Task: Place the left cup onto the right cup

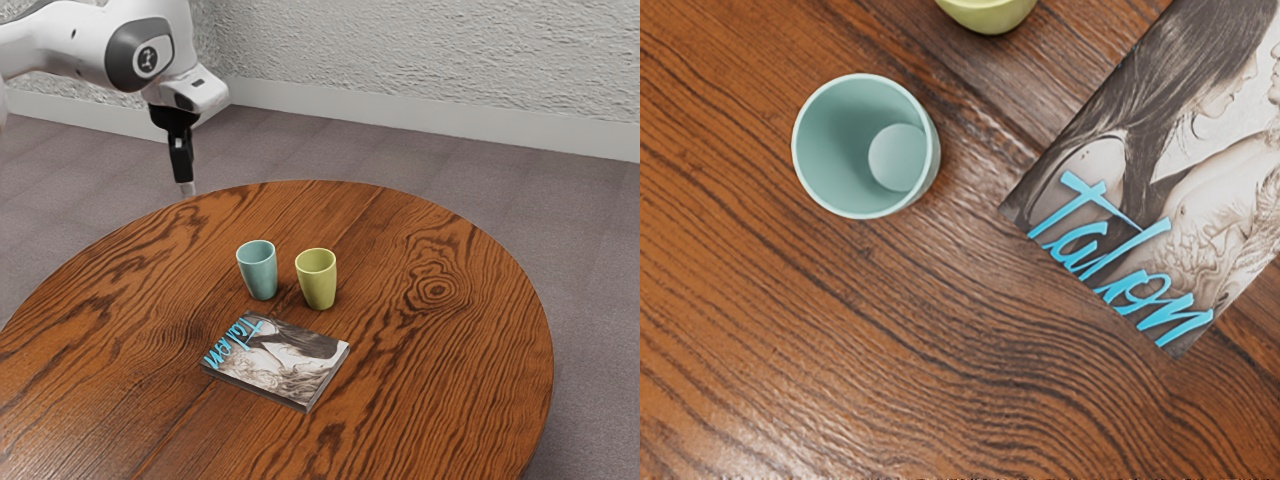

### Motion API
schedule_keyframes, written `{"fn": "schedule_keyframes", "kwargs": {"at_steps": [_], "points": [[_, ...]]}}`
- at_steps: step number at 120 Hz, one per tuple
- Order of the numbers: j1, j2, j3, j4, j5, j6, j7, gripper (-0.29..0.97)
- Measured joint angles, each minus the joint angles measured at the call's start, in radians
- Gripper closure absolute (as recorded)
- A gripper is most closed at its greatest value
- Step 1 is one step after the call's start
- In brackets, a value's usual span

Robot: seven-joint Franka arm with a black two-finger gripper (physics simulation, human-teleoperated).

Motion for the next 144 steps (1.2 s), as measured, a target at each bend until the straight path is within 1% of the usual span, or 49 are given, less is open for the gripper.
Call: {"fn": "schedule_keyframes", "kwargs": {"at_steps": [11,20,32,55,69,94,114,131,144], "points": [[0.001,0.001,0.001,-0.002,-0.004,-0.010,0.007,0.00],[0.020,0.023,0.003,-0.002,-0.002,-0.006,0.013,0.00],[0.039,0.086,0.003,0.008,-0.001,0.017,0.031,0.00],[0.057,0.234,0.002,0.115,-0.004,0.058,0.083,0.00],[0.049,0.306,0.003,0.161,-0.005,0.080,0.117,0.00],[0.036,0.393,0.004,0.186,-0.005,0.146,0.168,0.00],[0.024,0.470,0.016,0.241,-0.004,0.206,0.203,0.00],[0.018,0.521,0.020,0.282,-0.004,0.259,0.232,0.00],[0.002,0.540,0.020,0.296,-0.012,0.292,0.251,0.00]]}}
